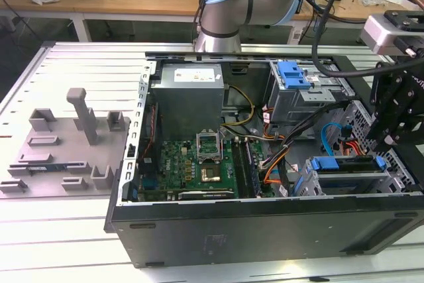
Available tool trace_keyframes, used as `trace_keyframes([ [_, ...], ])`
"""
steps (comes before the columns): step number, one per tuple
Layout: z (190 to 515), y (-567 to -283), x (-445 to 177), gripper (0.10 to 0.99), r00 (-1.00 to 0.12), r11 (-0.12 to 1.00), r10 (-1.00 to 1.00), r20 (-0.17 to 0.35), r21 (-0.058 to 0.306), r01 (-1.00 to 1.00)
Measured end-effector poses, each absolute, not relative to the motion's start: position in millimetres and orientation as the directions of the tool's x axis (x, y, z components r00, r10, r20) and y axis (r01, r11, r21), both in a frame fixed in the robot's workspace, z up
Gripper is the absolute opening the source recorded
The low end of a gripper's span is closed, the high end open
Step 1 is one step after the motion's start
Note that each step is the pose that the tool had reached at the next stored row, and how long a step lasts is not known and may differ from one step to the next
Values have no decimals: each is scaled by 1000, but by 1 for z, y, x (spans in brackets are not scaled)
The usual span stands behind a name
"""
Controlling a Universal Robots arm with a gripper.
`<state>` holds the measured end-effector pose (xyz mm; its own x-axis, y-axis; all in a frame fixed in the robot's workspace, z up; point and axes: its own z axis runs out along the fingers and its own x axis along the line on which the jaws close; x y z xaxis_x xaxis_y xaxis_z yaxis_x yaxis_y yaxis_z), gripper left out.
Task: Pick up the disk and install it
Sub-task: 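Insert the second disk wire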
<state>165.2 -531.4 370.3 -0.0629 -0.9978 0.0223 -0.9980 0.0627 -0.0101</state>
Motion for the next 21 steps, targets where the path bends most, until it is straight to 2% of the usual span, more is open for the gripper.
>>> trace_keyframes([
  [3,371,-529,165,302,-63,63,-998,29,-10,-998],
  [12,376,-499,159,302,-55,54,-992,113,-16,-998],
  [19,377,-483,150,302,-39,36,-988,151,-17,-999],
  [20,377,-482,147,282,-37,35,-987,156,-17,-999],
  [21,377,-481,145,212,-35,33,-987,160,-18,-999],
])
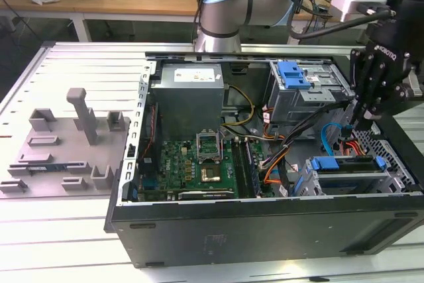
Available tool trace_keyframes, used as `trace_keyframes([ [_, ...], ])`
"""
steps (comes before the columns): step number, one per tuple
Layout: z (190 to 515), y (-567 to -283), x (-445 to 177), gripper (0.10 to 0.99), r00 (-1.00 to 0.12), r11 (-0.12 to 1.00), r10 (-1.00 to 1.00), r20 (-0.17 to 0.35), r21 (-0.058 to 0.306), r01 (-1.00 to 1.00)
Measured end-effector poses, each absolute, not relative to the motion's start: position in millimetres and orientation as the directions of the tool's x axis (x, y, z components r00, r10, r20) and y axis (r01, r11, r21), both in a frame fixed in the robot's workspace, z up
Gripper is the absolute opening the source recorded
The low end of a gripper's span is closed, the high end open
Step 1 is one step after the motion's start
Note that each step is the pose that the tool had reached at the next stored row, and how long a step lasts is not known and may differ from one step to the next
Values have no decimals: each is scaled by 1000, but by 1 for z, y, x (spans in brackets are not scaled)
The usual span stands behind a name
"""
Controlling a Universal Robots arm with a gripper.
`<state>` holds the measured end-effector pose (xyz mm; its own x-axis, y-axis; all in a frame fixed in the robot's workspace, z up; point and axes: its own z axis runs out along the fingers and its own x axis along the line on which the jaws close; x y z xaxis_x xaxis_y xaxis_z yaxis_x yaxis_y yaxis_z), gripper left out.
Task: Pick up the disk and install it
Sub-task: 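Insert the second disk wire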
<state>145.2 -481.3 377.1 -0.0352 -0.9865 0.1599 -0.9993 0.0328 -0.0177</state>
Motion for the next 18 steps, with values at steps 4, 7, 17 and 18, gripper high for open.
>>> trace_keyframes([
  [4,377,-480,140,212,-29,27,-984,177,-18,-999],
  [7,376,-478,135,212,-25,22,-981,190,-19,-1000],
  [17,372,-454,130,212,-19,14,-950,313,-19,-1000],
  [18,372,-454,130,212,-19,14,-949,314,-19,-1000],
])
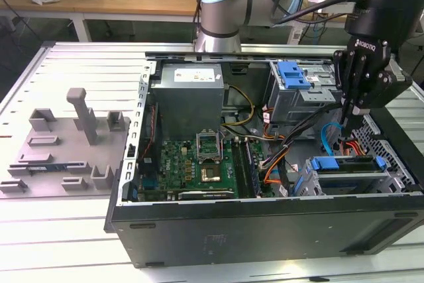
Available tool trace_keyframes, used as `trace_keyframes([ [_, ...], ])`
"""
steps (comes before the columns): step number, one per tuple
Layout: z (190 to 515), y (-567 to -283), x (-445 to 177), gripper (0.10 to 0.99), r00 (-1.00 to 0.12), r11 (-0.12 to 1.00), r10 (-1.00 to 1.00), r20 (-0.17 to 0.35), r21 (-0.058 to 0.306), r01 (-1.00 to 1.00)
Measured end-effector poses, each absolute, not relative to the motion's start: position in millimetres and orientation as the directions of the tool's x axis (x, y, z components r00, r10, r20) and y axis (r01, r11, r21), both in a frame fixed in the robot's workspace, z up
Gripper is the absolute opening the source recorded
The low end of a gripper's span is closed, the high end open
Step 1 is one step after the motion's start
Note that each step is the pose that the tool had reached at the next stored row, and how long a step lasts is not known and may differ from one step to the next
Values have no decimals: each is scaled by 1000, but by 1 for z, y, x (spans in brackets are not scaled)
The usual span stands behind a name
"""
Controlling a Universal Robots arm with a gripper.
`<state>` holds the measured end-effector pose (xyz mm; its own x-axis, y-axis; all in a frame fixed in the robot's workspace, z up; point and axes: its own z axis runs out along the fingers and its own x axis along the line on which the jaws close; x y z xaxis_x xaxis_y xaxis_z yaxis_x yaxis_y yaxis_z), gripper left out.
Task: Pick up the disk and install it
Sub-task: 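Insert the second disk wire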
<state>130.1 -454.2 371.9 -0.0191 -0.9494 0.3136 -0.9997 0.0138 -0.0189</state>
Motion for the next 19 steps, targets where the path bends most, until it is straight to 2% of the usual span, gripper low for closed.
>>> trace_keyframes([
  [19,361,-454,134,212,-48,45,-948,314,-19,-999],
])
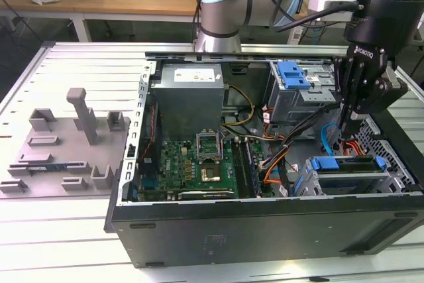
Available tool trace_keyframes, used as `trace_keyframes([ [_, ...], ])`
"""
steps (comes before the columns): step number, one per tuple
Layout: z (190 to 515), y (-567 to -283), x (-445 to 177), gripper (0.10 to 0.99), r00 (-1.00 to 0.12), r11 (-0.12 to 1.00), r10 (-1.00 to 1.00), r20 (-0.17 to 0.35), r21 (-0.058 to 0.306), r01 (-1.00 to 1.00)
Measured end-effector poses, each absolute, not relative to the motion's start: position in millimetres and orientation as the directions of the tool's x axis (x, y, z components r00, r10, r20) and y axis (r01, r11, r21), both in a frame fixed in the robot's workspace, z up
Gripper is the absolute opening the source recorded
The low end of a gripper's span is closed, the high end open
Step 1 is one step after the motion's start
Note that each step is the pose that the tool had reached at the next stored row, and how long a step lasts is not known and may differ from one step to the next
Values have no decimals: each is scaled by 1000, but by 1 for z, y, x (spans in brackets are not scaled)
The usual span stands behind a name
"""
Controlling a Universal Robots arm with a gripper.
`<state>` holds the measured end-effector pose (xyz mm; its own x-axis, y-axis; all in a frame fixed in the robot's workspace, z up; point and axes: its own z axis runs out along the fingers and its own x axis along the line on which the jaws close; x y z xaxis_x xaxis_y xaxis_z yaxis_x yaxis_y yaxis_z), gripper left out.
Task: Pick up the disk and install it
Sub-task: 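Insert the second disk wire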
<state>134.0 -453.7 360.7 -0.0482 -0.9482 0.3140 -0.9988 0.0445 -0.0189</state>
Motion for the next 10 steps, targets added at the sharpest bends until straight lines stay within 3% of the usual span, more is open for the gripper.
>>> trace_keyframes([
  [10,359,-454,134,212,-64,61,-947,314,-19,-998],
])
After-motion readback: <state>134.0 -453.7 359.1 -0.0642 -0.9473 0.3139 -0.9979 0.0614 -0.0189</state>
